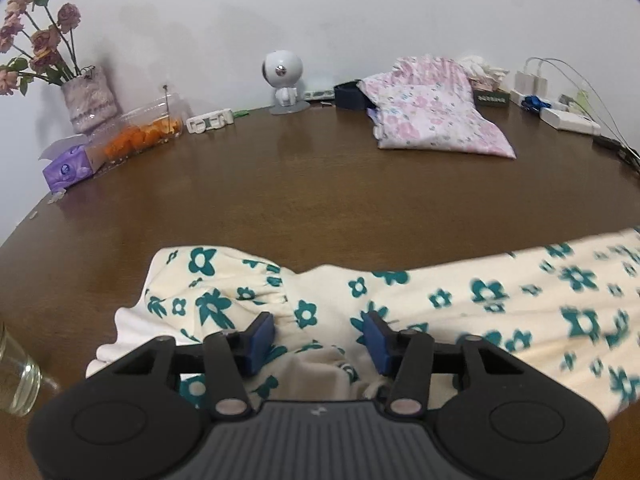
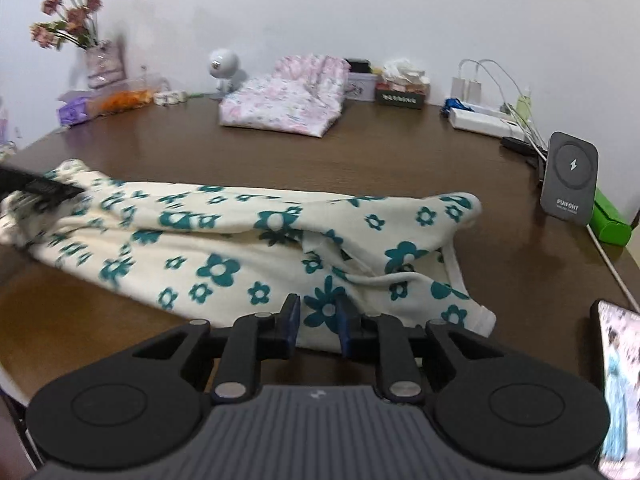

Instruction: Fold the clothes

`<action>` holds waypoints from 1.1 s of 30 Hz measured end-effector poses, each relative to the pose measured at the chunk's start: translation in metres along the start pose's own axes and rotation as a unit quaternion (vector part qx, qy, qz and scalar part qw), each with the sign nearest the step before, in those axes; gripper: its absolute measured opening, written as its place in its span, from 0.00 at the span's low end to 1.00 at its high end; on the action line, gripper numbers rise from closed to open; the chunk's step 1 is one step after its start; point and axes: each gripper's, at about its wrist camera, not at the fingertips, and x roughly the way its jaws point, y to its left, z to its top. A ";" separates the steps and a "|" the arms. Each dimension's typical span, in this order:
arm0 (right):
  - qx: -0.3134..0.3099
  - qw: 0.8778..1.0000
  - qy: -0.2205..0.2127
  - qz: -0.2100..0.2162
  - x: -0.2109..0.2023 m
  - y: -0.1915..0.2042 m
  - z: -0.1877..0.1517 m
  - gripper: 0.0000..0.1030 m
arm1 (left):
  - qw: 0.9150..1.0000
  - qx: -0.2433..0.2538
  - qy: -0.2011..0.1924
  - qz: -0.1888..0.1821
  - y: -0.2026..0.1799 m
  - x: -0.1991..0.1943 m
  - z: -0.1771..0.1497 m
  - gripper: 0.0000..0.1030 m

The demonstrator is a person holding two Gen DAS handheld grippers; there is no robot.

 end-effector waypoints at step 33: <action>0.008 0.999 0.051 -0.001 0.119 -0.033 0.102 0.48 | 0.986 -0.017 0.052 -0.161 -0.024 -0.048 -0.010 0.43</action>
